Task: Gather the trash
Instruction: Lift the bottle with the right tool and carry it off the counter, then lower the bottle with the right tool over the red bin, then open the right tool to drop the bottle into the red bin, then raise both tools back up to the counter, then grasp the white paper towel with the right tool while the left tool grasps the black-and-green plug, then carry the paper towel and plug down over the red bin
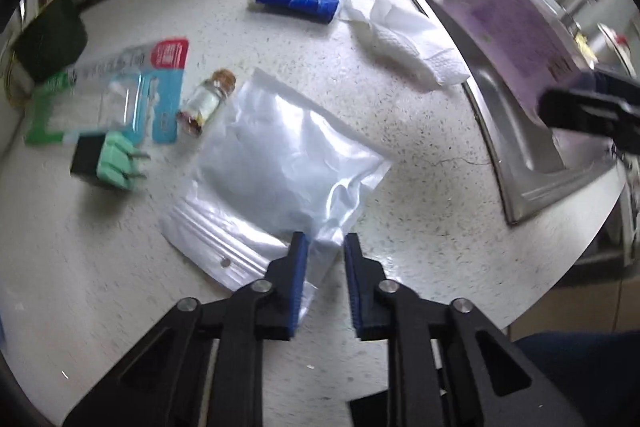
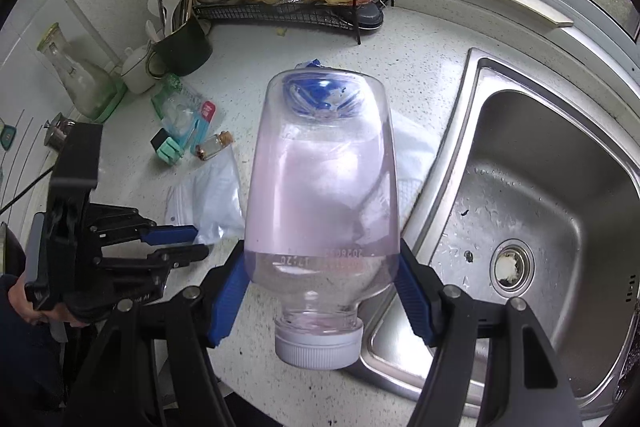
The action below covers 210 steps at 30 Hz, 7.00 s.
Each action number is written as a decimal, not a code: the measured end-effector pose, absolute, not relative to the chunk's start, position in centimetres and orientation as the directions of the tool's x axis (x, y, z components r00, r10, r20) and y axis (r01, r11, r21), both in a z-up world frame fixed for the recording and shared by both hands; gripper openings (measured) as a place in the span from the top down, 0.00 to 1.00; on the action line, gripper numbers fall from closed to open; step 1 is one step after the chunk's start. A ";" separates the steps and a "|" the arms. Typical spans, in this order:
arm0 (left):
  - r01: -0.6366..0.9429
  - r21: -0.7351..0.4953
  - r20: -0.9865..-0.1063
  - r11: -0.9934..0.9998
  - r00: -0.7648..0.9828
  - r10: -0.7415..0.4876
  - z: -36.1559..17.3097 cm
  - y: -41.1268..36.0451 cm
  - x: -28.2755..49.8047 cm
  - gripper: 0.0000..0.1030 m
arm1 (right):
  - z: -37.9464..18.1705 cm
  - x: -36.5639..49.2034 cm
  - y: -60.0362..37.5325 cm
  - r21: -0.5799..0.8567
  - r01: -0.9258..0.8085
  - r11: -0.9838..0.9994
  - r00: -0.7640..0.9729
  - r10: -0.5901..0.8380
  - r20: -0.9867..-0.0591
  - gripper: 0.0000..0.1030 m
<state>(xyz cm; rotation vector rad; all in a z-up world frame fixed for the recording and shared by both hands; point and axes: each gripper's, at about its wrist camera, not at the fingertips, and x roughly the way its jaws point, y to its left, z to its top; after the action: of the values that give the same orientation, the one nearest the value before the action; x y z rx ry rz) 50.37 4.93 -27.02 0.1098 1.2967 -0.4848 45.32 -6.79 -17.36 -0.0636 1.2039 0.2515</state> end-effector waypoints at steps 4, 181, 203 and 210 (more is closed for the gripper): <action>0.348 -0.202 -0.941 0.915 0.188 -0.280 -26.6 4.6 48.9 0.98 | -16.9 44.1 -7.5 0.097 -0.233 0.968 0.339 0.174 -0.925 0.36; 0.276 -0.029 -0.952 0.961 0.285 -0.111 -27.9 18.1 61.7 0.11 | -25.1 58.4 -5.9 -0.009 -0.145 0.989 0.252 0.028 -0.967 0.26; 0.172 -0.054 -0.948 0.984 0.300 -0.105 -26.7 16.0 56.9 0.47 | -22.7 53.0 -6.2 -0.023 -0.231 0.973 0.327 0.055 -0.943 0.96; 0.130 -0.053 -0.919 0.990 0.380 -0.100 -22.5 13.1 51.6 0.47 | -19.5 47.9 -7.4 0.041 -0.266 0.963 0.351 0.137 -0.926 0.96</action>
<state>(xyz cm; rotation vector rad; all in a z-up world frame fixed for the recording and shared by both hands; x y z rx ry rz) 51.61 13.06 -22.49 0.0294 1.1715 -0.1468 47.89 -7.36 -19.51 -0.1234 1.1846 0.2613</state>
